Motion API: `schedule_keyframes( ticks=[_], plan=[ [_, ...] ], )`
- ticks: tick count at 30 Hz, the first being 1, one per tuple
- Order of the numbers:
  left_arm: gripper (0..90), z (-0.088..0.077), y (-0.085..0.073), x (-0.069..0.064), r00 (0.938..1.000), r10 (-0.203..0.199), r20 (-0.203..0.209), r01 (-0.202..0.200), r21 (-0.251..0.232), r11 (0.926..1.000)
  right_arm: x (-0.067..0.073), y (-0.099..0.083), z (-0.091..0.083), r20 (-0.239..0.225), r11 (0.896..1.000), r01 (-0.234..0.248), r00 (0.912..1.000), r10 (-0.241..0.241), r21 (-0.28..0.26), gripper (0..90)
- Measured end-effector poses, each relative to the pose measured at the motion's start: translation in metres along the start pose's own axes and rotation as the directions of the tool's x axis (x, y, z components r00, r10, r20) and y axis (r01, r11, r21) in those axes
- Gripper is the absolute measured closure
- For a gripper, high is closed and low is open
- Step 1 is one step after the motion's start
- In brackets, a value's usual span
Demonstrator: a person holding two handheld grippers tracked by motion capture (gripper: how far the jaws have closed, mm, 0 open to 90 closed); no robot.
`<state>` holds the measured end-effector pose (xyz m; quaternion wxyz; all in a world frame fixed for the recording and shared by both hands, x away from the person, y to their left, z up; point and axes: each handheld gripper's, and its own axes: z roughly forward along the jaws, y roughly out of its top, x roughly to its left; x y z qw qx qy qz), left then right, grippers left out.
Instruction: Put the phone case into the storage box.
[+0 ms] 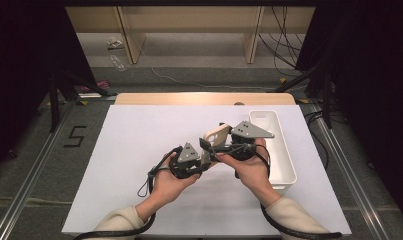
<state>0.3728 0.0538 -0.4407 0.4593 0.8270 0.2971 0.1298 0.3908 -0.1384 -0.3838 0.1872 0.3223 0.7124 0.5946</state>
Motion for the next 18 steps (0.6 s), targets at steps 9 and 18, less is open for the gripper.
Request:
schedule_keyframes(
  ticks=[9, 18],
  plan=[
    [75.6, -0.006, 0.002, -0.004, 0.9983, 0.057, -0.016, -0.057, -0.007, 0.9984, 0.001, 0.003, -0.002, -0.006, 1.000, -0.013, 0.9999, 0.012, -0.018, 13.1],
    [32.9, -0.017, 0.004, -0.005, 0.9978, 0.067, -0.003, -0.067, 0.002, 0.9978, -0.001, 0.005, -0.005, 0.008, 0.999, -0.011, 0.9999, 0.011, -0.030, 13.2]
  ],
)
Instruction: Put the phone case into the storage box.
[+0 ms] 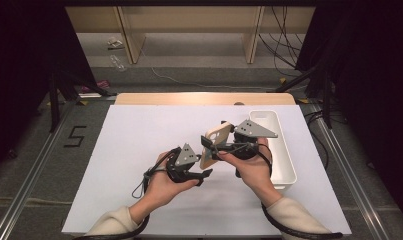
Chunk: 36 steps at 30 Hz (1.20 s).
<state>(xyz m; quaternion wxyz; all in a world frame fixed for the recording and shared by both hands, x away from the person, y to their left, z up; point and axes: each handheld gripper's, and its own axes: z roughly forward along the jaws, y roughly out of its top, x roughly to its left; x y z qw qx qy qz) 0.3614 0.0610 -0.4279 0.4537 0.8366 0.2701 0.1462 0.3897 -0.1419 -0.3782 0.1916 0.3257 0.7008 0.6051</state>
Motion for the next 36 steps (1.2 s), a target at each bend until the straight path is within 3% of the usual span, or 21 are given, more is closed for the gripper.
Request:
schedule_keyframes(
  ticks=[4, 8, 13, 36],
  plan=[
    [11.2, -0.008, 0.001, 0.000, 0.9998, 0.014, -0.017, -0.013, 0.030, 0.9995, -0.001, 0.001, -0.001, 0.001, 1.000, 0.000, 1.0000, 0.000, -0.002, 13.2],
    [0.0, -0.015, -0.003, 0.001, 0.9990, 0.024, -0.036, -0.023, 0.043, 0.9988, -0.002, 0.002, -0.002, 0.006, 1.000, 0.003, 1.0000, -0.003, -0.005, 13.2],
    [0.0, -0.026, -0.010, 0.002, 0.9971, 0.052, -0.056, -0.049, 0.049, 0.9976, -0.002, 0.002, -0.002, 0.010, 1.000, 0.005, 0.9999, -0.005, -0.003, 13.2],
    [0.0, -0.057, -0.032, 0.014, 0.9950, 0.020, -0.098, -0.015, 0.050, 0.9986, -0.008, 0.006, -0.005, 0.029, 1.000, 0.006, 0.9995, -0.006, 0.000, 13.1]
  ],
)
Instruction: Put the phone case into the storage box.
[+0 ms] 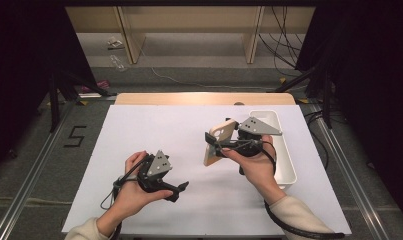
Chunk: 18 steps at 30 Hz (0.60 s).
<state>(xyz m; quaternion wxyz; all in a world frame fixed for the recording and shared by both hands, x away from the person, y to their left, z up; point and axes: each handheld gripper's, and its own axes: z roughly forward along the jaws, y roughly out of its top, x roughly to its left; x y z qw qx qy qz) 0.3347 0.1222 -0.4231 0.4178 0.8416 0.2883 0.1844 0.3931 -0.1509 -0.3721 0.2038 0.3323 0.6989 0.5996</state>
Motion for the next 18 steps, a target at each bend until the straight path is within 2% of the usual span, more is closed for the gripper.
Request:
schedule_keyframes(
  ticks=[18],
  plan=[
    [0.0, -0.0052, -0.0079, 0.0045, 0.9998, 0.000, -0.022, 0.000, 0.013, 0.9999, -0.0082, 0.0064, -0.0061, 0.025, 1.000, -0.007, 0.9997, 0.007, -0.016, 13.1]
  ],
)
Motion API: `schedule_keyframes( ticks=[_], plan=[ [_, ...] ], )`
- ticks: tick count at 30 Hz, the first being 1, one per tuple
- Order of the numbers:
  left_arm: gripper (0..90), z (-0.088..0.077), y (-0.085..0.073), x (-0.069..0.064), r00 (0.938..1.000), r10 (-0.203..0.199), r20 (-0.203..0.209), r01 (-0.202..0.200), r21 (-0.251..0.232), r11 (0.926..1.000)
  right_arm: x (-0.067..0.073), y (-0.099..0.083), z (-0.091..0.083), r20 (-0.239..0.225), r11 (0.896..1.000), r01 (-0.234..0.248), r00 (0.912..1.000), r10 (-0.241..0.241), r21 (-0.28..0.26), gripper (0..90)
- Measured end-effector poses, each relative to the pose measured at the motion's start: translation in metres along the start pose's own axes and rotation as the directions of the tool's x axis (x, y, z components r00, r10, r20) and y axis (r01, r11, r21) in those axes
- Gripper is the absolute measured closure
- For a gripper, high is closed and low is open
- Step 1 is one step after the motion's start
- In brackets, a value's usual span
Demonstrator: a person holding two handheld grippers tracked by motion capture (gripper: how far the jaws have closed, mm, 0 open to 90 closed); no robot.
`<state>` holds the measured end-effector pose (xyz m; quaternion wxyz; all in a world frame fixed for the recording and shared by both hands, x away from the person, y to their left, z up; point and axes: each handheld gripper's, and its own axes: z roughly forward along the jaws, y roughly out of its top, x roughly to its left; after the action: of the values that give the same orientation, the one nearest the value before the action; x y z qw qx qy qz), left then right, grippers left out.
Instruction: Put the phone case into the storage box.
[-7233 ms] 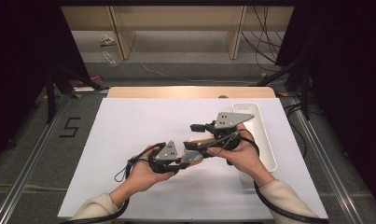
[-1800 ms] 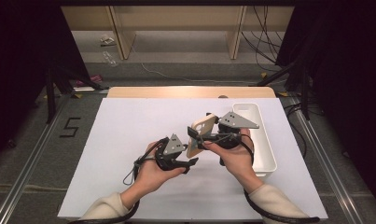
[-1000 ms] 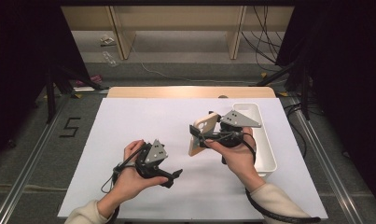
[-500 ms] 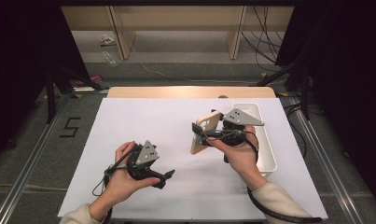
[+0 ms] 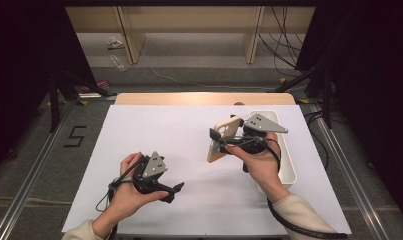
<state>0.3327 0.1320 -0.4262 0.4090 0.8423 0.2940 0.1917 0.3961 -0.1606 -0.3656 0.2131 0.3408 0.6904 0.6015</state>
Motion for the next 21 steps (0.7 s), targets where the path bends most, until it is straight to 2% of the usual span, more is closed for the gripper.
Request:
schedule_keyframes(
  ticks=[21],
  plan=[
    [0.0, -0.003, -0.006, 0.006, 1.0000, -0.007, -0.004, 0.007, 0.001, 1.0000, -0.011, 0.009, -0.009, 0.034, 0.999, -0.013, 0.9993, 0.014, -0.031, 13.2]
  ],
)
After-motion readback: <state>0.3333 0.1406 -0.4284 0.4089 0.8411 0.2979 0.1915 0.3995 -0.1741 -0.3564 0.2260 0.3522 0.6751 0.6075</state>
